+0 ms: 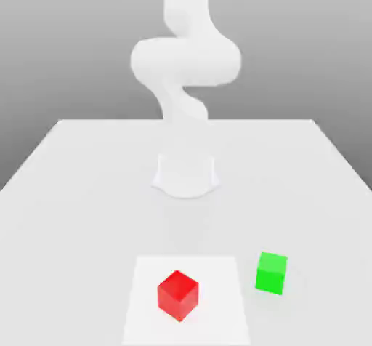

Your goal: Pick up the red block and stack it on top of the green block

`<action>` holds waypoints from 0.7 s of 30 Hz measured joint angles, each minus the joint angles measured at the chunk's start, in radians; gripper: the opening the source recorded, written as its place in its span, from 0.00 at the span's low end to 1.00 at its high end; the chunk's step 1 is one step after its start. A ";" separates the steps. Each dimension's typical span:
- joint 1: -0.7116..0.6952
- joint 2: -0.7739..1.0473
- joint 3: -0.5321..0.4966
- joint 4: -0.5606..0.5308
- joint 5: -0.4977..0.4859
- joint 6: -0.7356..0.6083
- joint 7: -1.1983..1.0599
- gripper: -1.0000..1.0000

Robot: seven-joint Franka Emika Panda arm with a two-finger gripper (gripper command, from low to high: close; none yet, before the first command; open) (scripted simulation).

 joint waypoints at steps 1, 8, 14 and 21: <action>0.016 0.039 -0.016 -0.015 0.001 0.019 -0.042 0.50; 0.104 0.295 -0.111 -0.113 0.017 0.145 -0.320 0.50; 0.157 0.514 -0.168 -0.197 0.047 0.253 -0.566 0.50; 0.161 0.767 -0.179 -0.294 0.060 0.377 -0.839 0.50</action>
